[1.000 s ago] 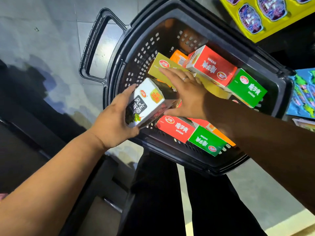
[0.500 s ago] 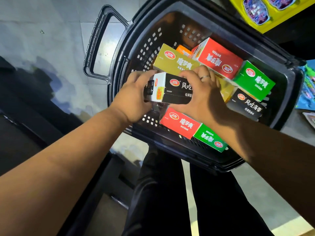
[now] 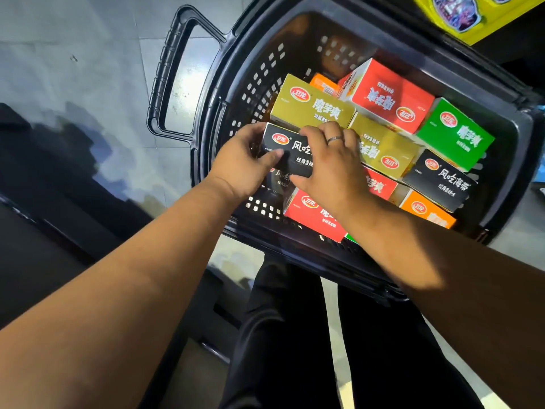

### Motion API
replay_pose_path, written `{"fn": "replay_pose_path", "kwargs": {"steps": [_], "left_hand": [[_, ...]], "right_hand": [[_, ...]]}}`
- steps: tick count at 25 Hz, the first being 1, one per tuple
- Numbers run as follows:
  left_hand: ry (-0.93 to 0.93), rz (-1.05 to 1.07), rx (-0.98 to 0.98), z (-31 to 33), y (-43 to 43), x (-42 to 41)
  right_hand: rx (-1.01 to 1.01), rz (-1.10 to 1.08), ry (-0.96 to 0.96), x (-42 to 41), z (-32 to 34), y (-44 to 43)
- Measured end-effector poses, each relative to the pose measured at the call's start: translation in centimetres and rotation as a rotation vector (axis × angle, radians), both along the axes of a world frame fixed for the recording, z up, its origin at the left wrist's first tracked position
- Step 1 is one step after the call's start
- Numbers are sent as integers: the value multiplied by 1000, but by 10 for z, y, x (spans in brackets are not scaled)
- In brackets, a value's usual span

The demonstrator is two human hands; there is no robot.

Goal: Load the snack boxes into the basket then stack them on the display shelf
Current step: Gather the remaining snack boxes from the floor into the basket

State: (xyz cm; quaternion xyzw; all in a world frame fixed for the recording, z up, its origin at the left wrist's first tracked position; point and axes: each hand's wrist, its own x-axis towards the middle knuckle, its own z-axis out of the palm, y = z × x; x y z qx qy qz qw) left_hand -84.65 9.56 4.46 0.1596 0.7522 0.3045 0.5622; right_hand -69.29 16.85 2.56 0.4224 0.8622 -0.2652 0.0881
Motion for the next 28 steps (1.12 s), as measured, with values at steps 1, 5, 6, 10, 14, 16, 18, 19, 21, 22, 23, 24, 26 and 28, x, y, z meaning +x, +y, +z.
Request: {"fn": "replay_pose_path", "kwargs": {"steps": [1,5,6,10,14,16,18,19,21,22,23,24,26,28], "left_hand": [[26,-8,-6,-4,2,1],[67,9,6,-22,9,5],[77,6,9,-26,8,5],[145,-42,-50,-37,-3,-1],[224,-275,-91,-1,-3,7],[317,-431,-77,35,-3,13],[461,-636,-55,82,-2,18],[562,-740,-42,104,-2,21],[720,-883,-6,155,2,28],[774,-923,24,184,6,32],[816,-955,54,210,10,37],[847,-986,70,234,12,44],[901,-1039,115,280,16,58],[949,-1080,204,325,20,80]], "right_hand": [[27,-9,7,3,-4,-3],[131,-51,6,17,-18,-11],[129,-61,25,19,-20,-11],[54,-65,38,25,-18,-10],[13,-67,-16,41,3,-8],[-15,-79,-94,50,31,-6],[-24,-92,-173,63,75,-3],[-20,-110,-198,70,100,-2],[6,-145,-208,82,158,-1],[45,-173,-197,87,190,-2],[79,-198,-195,92,217,-3],[100,-225,-203,97,242,-6],[127,-265,-194,108,287,-13],[135,-295,-185,129,331,-17]]}}
